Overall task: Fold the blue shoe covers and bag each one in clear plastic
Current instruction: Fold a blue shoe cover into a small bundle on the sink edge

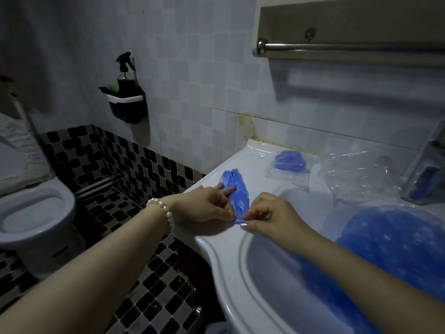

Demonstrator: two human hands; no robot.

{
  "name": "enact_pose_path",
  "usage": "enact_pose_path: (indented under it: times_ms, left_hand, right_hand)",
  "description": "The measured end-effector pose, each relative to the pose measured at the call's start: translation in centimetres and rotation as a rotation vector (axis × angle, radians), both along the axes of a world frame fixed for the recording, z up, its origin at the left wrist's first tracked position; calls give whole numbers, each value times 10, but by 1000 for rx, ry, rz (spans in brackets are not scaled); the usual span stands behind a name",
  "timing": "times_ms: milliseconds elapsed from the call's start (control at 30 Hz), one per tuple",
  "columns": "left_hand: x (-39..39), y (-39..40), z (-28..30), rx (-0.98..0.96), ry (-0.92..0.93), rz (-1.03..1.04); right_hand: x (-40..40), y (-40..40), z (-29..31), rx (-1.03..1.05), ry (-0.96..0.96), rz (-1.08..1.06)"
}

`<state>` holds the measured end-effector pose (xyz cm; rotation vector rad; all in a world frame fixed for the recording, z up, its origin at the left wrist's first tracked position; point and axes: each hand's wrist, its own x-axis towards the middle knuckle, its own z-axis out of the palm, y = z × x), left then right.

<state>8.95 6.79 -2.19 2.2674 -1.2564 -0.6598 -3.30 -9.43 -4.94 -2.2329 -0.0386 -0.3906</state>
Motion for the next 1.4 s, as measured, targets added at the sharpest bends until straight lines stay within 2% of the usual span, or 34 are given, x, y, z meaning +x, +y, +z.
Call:
enact_pose_path:
  times_ms: [133, 267, 333, 400, 433, 500, 533, 633, 733, 833, 967, 1100, 1267, 1400]
  left_hand:
    - [3, 0, -6, -38, -24, -5]
    - [4, 3, -7, -98, 37, 10]
    - [2, 3, -6, -78, 22, 12]
    - [2, 2, -7, -89, -5, 19]
    - [3, 2, -9, -107, -14, 24]
    - [5, 1, -11, -120, -32, 16]
    - [6, 0, -12, -112, -41, 14]
    - [9, 1, -13, -91, -64, 12]
    - [6, 1, -8, -73, -39, 19]
    - [1, 0, -4, -62, -11, 32]
    - [0, 3, -6, -186, 135, 33]
    - [4, 0, -13, -119, -104, 47]
    - [13, -1, -20, -170, -85, 49]
    - [13, -2, -20, -170, -5, 68]
  right_hand:
    - [7, 13, 3, -167, 36, -104]
    - [13, 21, 11, -366, 234, -249]
    - [15, 24, 11, -399, 263, -290]
    - [16, 22, 9, -333, 253, -296]
    - [16, 20, 8, -235, 233, -280]
    - [12, 16, 4, 22, 94, -200]
    - [8, 12, 3, 87, 5, -145]
    - [1, 7, -3, -25, -74, -21]
    - [6, 10, -2, -132, -65, -61]
    - [12, 14, 6, -245, 32, -103]
    - [21, 17, 20, -349, 212, -138]
    - [27, 17, 23, -325, 250, -142]
    - [19, 6, 17, -13, 120, -63]
    - [13, -1, 9, -200, 4, -18]
